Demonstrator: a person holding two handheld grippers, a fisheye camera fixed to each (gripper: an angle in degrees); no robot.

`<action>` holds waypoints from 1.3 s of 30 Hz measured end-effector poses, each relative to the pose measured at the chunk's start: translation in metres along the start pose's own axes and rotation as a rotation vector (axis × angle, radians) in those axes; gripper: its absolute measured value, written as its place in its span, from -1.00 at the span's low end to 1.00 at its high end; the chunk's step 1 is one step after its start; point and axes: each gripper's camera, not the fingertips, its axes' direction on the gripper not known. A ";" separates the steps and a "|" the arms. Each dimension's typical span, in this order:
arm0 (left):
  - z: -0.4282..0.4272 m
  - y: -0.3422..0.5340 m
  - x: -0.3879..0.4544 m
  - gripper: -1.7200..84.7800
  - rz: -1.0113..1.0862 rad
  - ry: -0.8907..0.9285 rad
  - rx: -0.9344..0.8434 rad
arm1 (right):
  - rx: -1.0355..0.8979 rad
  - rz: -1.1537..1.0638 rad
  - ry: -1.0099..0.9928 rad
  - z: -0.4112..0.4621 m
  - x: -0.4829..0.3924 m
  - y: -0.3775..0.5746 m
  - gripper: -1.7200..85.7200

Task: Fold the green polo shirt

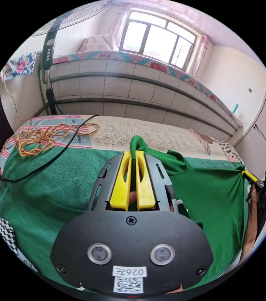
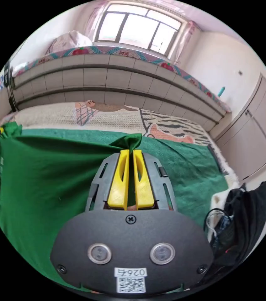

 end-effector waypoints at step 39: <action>-0.153 0.279 0.231 -0.98 0.762 0.557 -0.448 | -0.389 -0.025 -0.334 -0.063 0.089 0.191 -0.81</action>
